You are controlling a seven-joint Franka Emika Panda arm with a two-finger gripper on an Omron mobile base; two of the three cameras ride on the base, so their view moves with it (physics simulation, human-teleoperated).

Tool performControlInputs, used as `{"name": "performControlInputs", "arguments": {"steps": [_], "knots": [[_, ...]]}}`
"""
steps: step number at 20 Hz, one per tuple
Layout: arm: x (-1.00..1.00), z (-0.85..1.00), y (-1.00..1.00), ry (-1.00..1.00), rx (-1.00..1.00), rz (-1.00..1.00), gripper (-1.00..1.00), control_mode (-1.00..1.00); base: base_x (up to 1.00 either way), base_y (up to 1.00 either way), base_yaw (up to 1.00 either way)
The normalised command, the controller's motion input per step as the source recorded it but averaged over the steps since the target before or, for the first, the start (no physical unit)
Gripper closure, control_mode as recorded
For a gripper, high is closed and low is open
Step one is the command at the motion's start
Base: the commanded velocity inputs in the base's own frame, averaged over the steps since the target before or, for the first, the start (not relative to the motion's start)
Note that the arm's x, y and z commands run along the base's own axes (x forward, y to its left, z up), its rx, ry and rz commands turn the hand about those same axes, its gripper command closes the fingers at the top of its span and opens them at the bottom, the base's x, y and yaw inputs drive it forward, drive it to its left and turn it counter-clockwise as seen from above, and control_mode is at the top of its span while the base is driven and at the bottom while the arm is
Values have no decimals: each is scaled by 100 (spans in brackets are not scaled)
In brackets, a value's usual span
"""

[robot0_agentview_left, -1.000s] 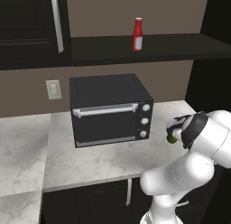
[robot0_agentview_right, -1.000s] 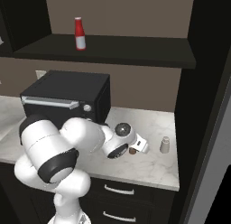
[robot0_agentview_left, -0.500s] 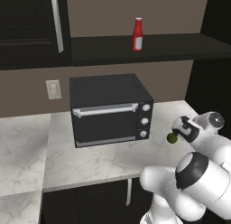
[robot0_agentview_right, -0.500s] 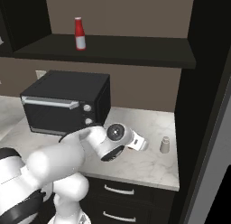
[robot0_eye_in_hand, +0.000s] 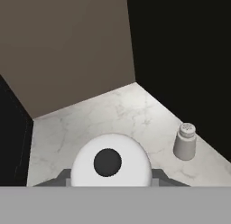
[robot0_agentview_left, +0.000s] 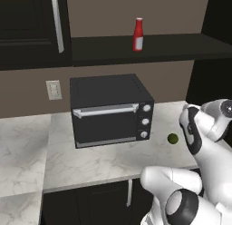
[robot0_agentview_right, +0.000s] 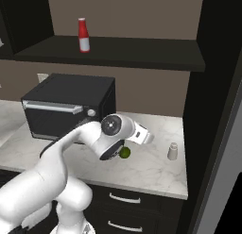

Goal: There are various items on the counter. Only move the condiments/shakers into the cabinet.

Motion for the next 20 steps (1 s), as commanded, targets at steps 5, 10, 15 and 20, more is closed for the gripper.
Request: {"name": "performControlInputs", "arguments": {"steps": [5,10,15,20], "knots": [[-35,100,4,-1,-3,0,100,-100,0,0,0],[-34,100,2,-11,-2,0,100,-100,0,0,0],[-30,100,18,-14,-1,0,100,-100,0,0,0],[-19,100,48,-6,-4,0,100,-100,0,0,0]]}}
